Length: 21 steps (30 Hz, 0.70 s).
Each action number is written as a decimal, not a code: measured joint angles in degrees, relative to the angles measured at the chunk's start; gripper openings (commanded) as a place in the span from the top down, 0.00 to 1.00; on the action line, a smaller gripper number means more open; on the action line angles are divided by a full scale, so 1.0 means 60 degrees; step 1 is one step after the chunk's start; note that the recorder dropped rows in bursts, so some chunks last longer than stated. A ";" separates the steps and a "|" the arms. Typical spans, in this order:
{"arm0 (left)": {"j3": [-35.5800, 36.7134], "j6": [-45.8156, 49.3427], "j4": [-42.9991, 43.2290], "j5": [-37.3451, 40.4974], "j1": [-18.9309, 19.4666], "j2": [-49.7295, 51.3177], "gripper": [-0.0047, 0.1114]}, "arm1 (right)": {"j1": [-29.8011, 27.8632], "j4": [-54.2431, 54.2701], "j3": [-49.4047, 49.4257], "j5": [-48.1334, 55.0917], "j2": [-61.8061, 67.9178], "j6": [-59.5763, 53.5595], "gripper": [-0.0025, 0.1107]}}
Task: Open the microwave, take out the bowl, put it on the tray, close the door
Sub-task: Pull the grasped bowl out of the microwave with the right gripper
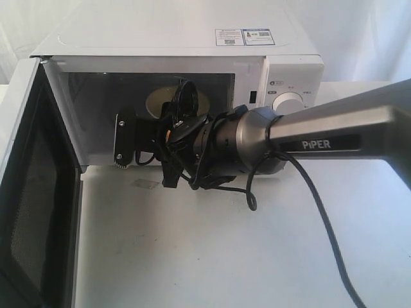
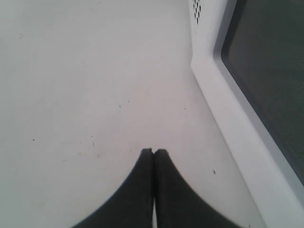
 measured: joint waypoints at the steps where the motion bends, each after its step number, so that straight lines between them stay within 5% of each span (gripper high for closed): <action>1: 0.0000 0.0000 0.0000 0.0000 0.0000 0.0000 0.96 | 0.0000 0.0000 -0.0024 0.0019 0.0085 0.0000 0.55; 21: 0.0000 0.0000 0.0000 0.0000 0.0000 0.0000 0.96 | -0.0204 -0.0045 -0.1773 0.0337 0.1607 0.0057 0.55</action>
